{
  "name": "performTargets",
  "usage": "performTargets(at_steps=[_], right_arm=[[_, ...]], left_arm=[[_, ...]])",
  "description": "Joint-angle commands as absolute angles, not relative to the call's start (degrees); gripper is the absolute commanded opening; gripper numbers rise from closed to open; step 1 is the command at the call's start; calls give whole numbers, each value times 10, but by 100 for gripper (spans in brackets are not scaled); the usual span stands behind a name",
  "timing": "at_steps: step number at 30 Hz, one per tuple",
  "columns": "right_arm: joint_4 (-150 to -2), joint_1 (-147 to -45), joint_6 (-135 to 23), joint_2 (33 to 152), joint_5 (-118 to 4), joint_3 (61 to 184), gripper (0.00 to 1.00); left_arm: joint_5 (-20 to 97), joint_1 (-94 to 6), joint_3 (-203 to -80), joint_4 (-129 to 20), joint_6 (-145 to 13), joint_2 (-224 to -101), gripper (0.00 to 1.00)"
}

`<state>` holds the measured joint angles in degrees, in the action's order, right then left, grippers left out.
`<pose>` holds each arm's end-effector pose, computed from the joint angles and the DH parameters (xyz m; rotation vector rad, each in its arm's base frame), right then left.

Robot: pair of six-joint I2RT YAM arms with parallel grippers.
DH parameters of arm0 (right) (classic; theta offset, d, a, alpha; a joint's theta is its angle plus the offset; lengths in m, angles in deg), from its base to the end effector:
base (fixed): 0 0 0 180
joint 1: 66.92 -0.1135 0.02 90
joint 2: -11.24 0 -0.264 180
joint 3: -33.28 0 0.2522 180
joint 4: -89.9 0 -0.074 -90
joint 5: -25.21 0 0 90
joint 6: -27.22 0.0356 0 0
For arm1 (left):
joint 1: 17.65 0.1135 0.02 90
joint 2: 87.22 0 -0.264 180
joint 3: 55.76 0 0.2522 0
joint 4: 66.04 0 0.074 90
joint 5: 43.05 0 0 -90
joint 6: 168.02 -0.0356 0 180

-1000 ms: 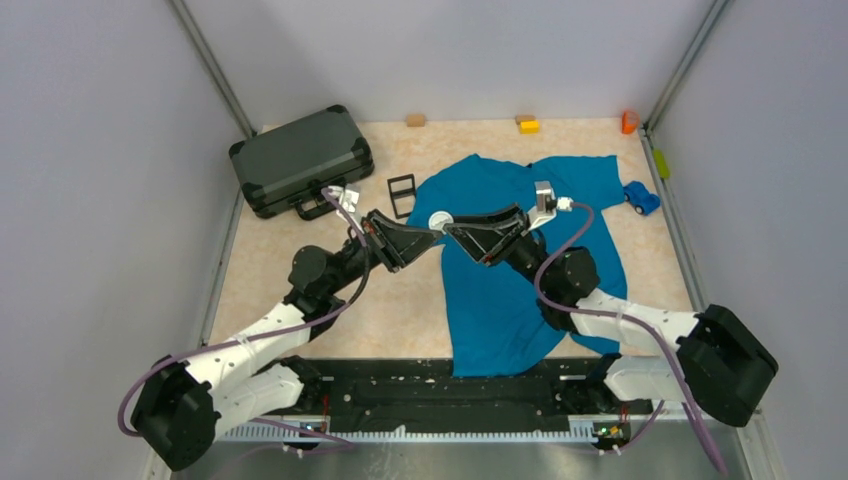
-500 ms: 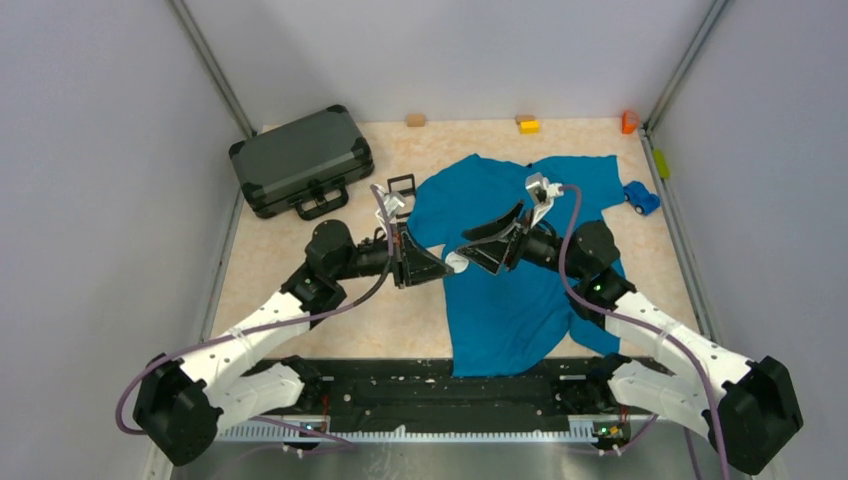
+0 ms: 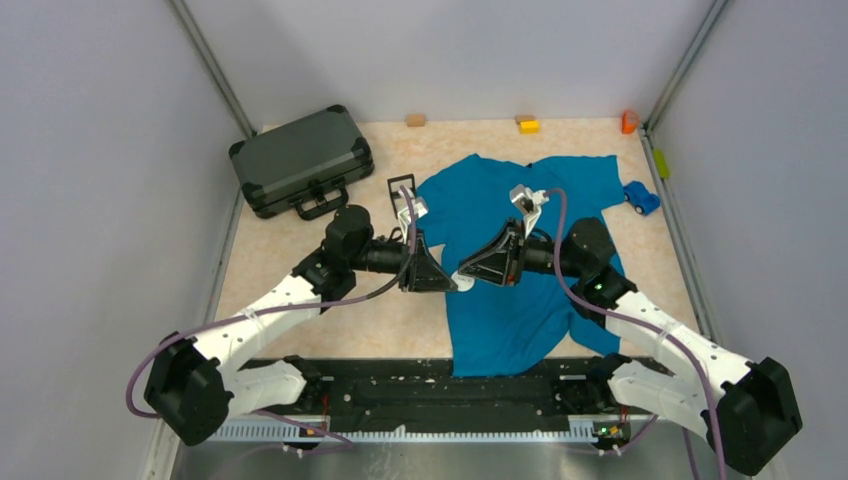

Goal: Pin the brooch onto the clothing

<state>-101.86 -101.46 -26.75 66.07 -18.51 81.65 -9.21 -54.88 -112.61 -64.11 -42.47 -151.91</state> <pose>0.1639 0.1441 0.3100 -0.7137 1.5752 1.5385 0.1807 -0.1745 0.3018 0.8552 1.8304 -1.7125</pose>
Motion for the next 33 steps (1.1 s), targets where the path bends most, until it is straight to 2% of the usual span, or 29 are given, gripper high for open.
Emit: performTargets(at_steps=[1, 6, 15, 18, 20, 21, 24, 27, 30, 33], right_arm=[[-1029, -1005, -270, 663, -160, 824, 19], [-1037, -1005, -267, 670, -157, 819, 14], [-1050, -1004, -262, 685, -155, 817, 11], [-1051, -1004, -260, 689, -153, 818, 0], [-1054, -1004, -258, 689, -156, 817, 0], [-1055, -1004, -257, 687, -163, 815, 0], [-1072, -1004, -251, 677, -199, 806, 0], [-1151, -1004, -221, 659, -242, 777, 0], [-1205, -1005, -209, 638, -292, 754, 0], [-1246, -1004, -195, 621, -337, 734, 0]], left_arm=[[-110, -550, -1151, -648, -441, -1524, 0], [-113, -549, -1150, -652, -442, -1525, 0], [-110, -549, -1136, -686, -428, -1518, 0], [-106, -549, -1130, -696, -427, -1513, 0], [-97, -550, -1126, -707, -423, -1508, 0], [-89, -549, -1122, -712, -421, -1507, 2], [-61, -549, -1113, -730, -417, -1500, 31], [-39, -548, -1101, -754, -404, -1496, 51], [-15, -548, -1081, -786, -391, -1488, 59], [23, -547, -1059, -822, -372, -1476, 61]])
